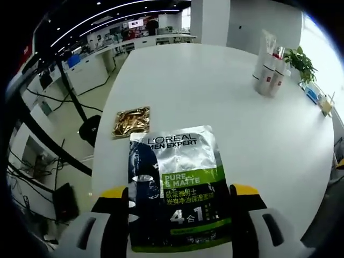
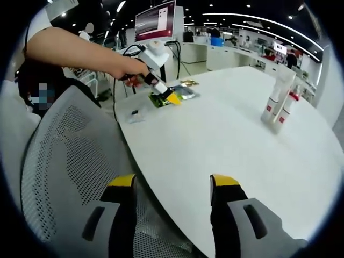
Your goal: Arrange the skincare products in the storage area until every visible bottle or jar stands upright without overlapping.
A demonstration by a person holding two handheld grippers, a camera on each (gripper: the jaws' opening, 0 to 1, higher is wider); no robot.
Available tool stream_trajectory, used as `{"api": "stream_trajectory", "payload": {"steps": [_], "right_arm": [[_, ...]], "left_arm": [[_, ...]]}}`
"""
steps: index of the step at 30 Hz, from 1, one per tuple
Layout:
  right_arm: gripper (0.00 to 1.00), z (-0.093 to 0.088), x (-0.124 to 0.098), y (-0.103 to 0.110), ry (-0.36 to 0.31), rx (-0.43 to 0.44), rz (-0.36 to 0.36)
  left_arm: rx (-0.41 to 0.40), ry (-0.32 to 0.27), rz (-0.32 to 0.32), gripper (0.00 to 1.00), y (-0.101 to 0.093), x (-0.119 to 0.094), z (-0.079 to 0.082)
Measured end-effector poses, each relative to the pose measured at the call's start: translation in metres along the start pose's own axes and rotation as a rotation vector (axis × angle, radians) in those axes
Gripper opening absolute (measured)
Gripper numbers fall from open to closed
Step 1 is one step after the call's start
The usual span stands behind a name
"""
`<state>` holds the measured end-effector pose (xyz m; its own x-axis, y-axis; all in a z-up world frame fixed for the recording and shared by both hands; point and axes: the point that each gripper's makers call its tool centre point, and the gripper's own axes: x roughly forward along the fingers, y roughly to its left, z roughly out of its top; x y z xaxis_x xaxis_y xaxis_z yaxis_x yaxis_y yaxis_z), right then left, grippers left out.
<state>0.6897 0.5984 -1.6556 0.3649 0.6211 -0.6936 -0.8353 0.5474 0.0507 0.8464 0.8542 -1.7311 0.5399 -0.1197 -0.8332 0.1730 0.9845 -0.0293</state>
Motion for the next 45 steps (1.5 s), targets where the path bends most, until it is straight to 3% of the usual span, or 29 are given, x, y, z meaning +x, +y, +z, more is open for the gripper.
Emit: {"api": "stream_trajectory", "payload": {"steps": [3,5,7,13,14,16,17,22,26,31,35,40,45], "right_arm": [[0.47,-0.002,-0.001,-0.001,0.015,-0.031,-0.015],[0.45,0.003,-0.003,-0.001,-0.01,-0.043,-0.015],[0.46,0.002,-0.002,-0.001,-0.005,-0.037,-0.015],[0.45,0.0,-0.001,-0.001,0.005,-0.048,-0.015],[0.45,-0.001,-0.001,-0.001,0.007,-0.051,-0.014],[0.46,-0.001,-0.001,0.0,0.011,-0.057,-0.013],[0.46,-0.001,-0.001,0.0,0.012,-0.061,-0.013],[0.46,-0.003,0.0,0.0,0.02,-0.072,-0.012],[0.46,-0.004,0.001,0.001,0.028,-0.076,-0.006],[0.46,-0.004,0.001,0.003,0.028,-0.074,0.002],[0.47,-0.003,0.001,0.002,0.021,-0.061,0.0],[0.49,0.002,-0.002,-0.007,-0.012,-0.01,-0.026],[0.51,0.006,-0.003,-0.004,-0.032,0.008,-0.014]], "left_arm": [[-0.018,-0.015,0.009,0.76,-0.001,-0.001,0.0],[-0.022,-0.021,0.014,0.74,-0.002,-0.001,0.0],[-0.002,-0.033,0.027,0.6,-0.001,-0.003,0.003],[-0.038,-0.049,0.034,0.55,-0.005,-0.003,0.001],[-0.03,-0.06,0.028,0.51,-0.009,-0.003,0.001],[-0.026,-0.07,0.021,0.28,-0.014,-0.003,0.002],[-0.026,-0.074,0.007,0.23,-0.017,-0.002,0.002],[-0.046,-0.076,0.011,0.2,-0.02,-0.002,0.002],[-0.08,-0.071,-0.027,0.16,-0.021,-0.004,0.002],[-0.183,-0.079,-0.068,0.13,-0.024,-0.01,0.004],[-0.241,-0.145,-0.131,0.12,-0.037,-0.027,0.017],[-0.271,-0.221,-0.229,0.11,-0.069,-0.056,0.027],[-0.306,-0.252,-0.349,0.11,-0.114,-0.088,0.018]]}}
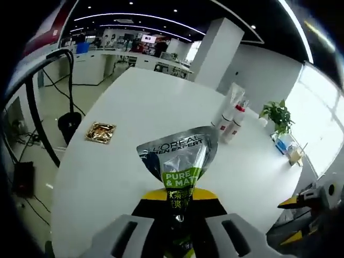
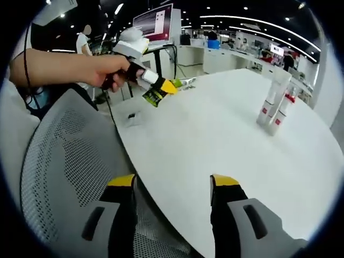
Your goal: Arrange the skincare products in the storage area until every visible bottle or jar stands upright without overlapping.
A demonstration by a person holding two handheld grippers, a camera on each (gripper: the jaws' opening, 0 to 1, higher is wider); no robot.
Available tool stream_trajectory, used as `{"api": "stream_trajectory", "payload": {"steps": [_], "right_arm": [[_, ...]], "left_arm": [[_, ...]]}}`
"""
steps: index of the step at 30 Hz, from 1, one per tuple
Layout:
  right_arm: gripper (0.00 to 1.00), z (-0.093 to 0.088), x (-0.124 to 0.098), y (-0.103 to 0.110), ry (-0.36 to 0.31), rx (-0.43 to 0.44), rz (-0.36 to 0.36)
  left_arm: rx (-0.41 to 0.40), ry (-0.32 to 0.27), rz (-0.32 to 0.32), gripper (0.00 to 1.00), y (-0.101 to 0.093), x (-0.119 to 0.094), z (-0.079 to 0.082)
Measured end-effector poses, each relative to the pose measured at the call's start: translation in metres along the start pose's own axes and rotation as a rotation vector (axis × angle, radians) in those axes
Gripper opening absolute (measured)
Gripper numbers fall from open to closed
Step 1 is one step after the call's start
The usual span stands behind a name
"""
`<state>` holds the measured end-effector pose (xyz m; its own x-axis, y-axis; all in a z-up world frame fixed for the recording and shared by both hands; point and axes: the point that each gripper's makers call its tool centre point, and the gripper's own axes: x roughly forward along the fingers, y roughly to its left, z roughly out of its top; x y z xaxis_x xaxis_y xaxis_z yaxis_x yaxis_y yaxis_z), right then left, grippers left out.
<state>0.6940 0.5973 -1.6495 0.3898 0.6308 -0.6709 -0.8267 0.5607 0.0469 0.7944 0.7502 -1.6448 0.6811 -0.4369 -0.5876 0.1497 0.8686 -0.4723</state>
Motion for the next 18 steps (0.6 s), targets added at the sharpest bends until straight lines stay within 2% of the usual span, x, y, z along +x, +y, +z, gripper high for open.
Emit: {"api": "stream_trajectory", "payload": {"steps": [2,4,6,7,9,11,13,16,17,18], "right_arm": [[0.53,0.003,-0.001,0.002,-0.014,0.01,0.012],[0.54,0.007,-0.001,0.005,-0.039,0.039,0.041],[0.59,0.005,0.0,0.014,-0.027,0.138,0.111],[0.6,0.005,0.001,0.015,-0.024,0.236,0.142],[0.61,0.01,0.0,0.013,-0.043,0.336,0.175],[0.61,0.021,-0.004,0.011,-0.089,0.405,0.209],[0.62,0.033,-0.005,0.012,-0.128,0.467,0.253],[0.62,0.061,-0.008,0.013,-0.241,0.67,0.341],[0.63,0.074,-0.01,0.012,-0.292,0.767,0.379],[0.63,0.081,-0.01,0.008,-0.333,0.814,0.385]], "left_arm": [[0.016,0.003,-0.044,0.11,-0.022,-0.009,-0.011],[0.023,-0.002,-0.051,0.11,-0.031,-0.014,-0.017],[0.036,-0.009,-0.079,0.11,-0.043,-0.022,-0.023],[0.047,-0.015,-0.094,0.11,-0.05,-0.026,-0.027],[0.071,-0.008,-0.109,0.11,-0.058,-0.03,-0.033],[0.123,0.016,-0.127,0.11,-0.068,-0.035,-0.043],[0.145,0.016,-0.136,0.11,-0.075,-0.039,-0.047],[0.16,0.015,-0.189,0.11,-0.09,-0.043,-0.053],[0.167,0.015,-0.195,0.11,-0.093,-0.043,-0.055],[0.168,0.014,-0.205,0.11,-0.096,-0.043,-0.057]]}}
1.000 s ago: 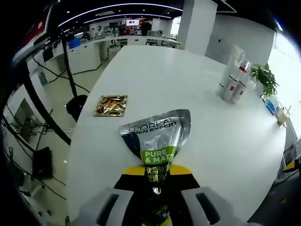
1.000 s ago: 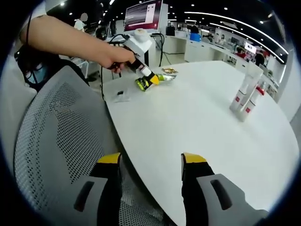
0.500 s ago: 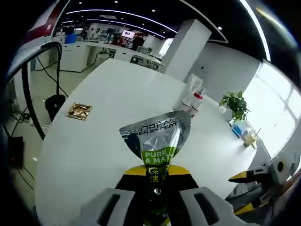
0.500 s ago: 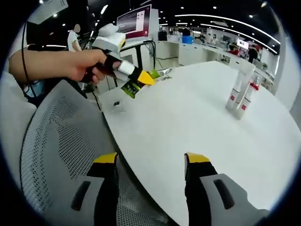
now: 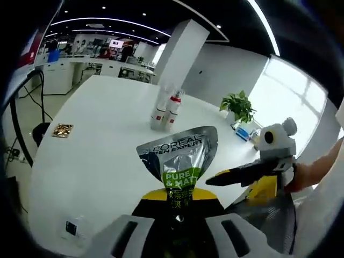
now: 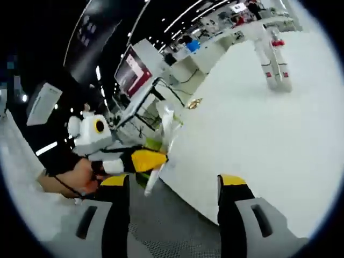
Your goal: Arrange the skincare products in the storage area until every visible bottle or jar stands upright without overlapping.
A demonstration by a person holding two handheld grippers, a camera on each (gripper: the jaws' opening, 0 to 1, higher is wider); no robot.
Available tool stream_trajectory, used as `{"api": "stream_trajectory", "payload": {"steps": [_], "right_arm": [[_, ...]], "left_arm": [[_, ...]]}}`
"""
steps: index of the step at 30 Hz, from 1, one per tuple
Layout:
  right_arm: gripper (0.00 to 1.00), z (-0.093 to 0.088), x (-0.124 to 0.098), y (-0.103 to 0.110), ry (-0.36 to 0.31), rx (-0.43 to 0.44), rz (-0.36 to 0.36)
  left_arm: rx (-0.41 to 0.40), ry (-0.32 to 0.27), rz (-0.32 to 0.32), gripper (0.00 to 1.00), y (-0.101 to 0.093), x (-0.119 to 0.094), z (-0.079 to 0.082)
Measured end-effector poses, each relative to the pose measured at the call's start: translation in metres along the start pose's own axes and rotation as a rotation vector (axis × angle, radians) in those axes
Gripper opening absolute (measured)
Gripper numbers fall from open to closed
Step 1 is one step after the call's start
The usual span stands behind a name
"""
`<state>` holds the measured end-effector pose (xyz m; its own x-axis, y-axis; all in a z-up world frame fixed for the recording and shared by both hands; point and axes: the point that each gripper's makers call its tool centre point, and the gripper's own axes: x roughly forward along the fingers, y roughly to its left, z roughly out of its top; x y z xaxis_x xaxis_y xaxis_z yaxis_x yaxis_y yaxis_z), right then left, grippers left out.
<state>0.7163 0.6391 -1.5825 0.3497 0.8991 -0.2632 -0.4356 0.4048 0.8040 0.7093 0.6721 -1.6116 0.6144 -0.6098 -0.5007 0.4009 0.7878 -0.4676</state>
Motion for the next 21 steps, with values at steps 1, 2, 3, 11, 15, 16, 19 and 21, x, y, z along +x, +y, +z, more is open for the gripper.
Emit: {"api": "stream_trajectory", "payload": {"steps": [1,2,3,11,15,16,19,21], "right_arm": [[0.63,0.005,0.002,0.003,-0.029,0.046,0.015],[0.61,0.006,0.004,0.006,-0.034,0.063,0.027],[0.59,0.006,0.006,0.007,-0.033,0.066,0.031],[0.25,0.002,0.008,0.006,-0.028,0.11,0.027],[0.15,0.003,0.007,0.0,-0.03,0.152,0.018],[0.14,0.005,0.006,-0.001,-0.033,0.161,0.013],[0.13,0.008,0.003,-0.001,-0.034,0.171,0.01],[0.12,0.008,0.001,0.0,-0.018,0.158,0.013]], "left_arm": [[-0.002,0.001,-0.007,0.11,-0.002,0.0,-0.001],[-0.004,0.001,-0.014,0.11,-0.005,0.001,-0.003],[-0.007,0.003,-0.018,0.11,-0.006,0.001,-0.004],[0.075,0.017,-0.05,0.11,-0.019,0.004,-0.009],[0.186,-0.001,-0.007,0.12,-0.017,0.006,-0.008],[0.207,-0.007,0.0,0.12,-0.018,0.007,-0.007],[0.245,-0.026,0.009,0.13,-0.023,0.009,-0.005],[0.247,-0.031,0.003,0.14,-0.024,0.008,-0.004]]}}
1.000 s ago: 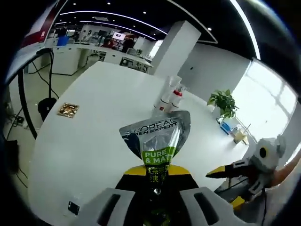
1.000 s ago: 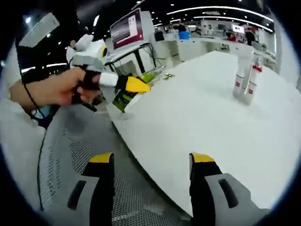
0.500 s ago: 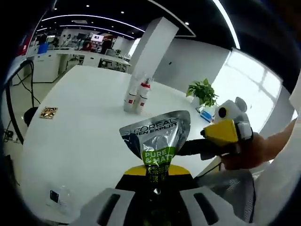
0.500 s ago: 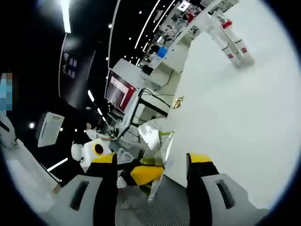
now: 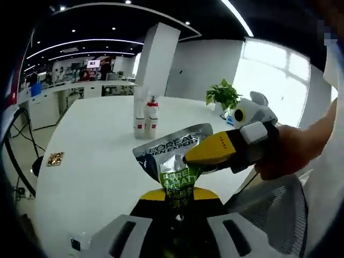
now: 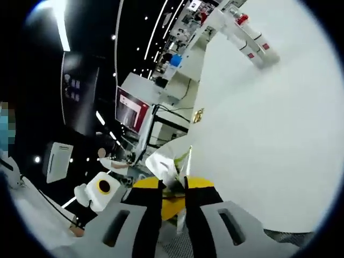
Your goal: Arrange the skincare products in the storage area until every visible bottle or jar stands upright without overlapping.
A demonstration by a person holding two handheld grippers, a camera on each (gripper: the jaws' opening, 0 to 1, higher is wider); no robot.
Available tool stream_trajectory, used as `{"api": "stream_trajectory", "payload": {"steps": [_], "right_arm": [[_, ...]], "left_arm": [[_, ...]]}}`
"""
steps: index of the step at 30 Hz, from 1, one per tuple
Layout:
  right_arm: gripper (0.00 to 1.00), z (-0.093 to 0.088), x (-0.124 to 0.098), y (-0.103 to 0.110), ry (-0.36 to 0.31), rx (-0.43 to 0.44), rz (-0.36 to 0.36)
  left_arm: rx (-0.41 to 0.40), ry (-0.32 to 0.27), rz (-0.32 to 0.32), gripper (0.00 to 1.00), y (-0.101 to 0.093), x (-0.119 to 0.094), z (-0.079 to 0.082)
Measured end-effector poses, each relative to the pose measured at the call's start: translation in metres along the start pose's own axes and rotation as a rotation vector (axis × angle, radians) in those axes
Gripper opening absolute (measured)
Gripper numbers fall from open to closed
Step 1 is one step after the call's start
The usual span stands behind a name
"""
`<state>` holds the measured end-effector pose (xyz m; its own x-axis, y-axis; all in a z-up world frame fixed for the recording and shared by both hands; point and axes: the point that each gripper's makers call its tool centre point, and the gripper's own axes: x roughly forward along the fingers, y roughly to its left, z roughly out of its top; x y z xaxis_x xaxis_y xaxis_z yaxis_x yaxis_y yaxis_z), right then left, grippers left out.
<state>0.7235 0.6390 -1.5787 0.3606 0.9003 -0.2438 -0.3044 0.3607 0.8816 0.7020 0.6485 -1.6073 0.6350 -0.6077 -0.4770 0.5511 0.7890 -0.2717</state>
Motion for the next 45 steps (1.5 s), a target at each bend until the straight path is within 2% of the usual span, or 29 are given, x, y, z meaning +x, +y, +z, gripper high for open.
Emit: {"api": "stream_trajectory", "payload": {"steps": [4,9,17,19,22,25,27,28,31,34,37,38,40,41,45], "right_arm": [[0.11,-0.001,-0.002,0.0,0.028,-0.038,-0.005],[0.09,0.003,-0.008,0.004,0.061,-0.088,0.007],[0.08,0.01,-0.02,0.002,0.083,-0.107,0.032],[0.07,0.012,-0.024,0.002,0.088,-0.137,0.027],[0.07,0.013,-0.03,0.005,0.111,-0.13,0.066],[0.07,0.011,-0.035,0.009,0.153,-0.176,0.09],[0.07,0.008,-0.038,0.014,0.185,-0.195,0.122],[0.07,0.005,-0.04,0.02,0.209,-0.212,0.163],[0.07,-0.005,-0.044,0.032,0.269,-0.235,0.235],[0.07,-0.008,-0.045,0.043,0.289,-0.228,0.294],[0.07,-0.008,-0.044,0.045,0.287,-0.227,0.296],[0.07,-0.008,-0.043,0.045,0.286,-0.226,0.297],[0.07,-0.006,-0.042,0.044,0.282,-0.221,0.29],[0.07,-0.006,-0.042,0.045,0.283,-0.212,0.299],[0.08,-0.003,-0.041,0.045,0.255,-0.155,0.299]], "left_arm": [[0.0,-0.002,-0.011,0.16,-0.001,0.0,0.0],[-0.125,-0.041,-0.081,0.25,-0.003,-0.004,0.007],[-0.167,-0.077,-0.13,0.35,-0.006,-0.008,0.014],[-0.194,-0.077,-0.149,0.36,-0.007,-0.009,0.014],[-0.244,-0.089,-0.175,0.44,-0.007,-0.011,0.016],[-0.313,-0.101,-0.221,0.47,-0.01,-0.012,0.019],[-0.354,-0.105,-0.251,0.46,-0.012,-0.014,0.021],[-0.385,-0.108,-0.278,0.46,-0.014,-0.015,0.022],[-0.477,-0.146,-0.346,0.45,-0.017,-0.019,0.031],[-0.547,-0.154,-0.432,0.4,-0.024,-0.024,0.036],[-0.578,-0.15,-0.477,0.38,-0.031,-0.026,0.038],[-0.575,-0.151,-0.482,0.35,-0.032,-0.026,0.038],[-0.588,-0.153,-0.536,0.26,-0.038,-0.031,0.041],[-0.594,-0.152,-0.518,0.26,-0.034,-0.03,0.04],[-0.673,-0.208,-0.538,0.17,-0.025,-0.037,0.05]]}}
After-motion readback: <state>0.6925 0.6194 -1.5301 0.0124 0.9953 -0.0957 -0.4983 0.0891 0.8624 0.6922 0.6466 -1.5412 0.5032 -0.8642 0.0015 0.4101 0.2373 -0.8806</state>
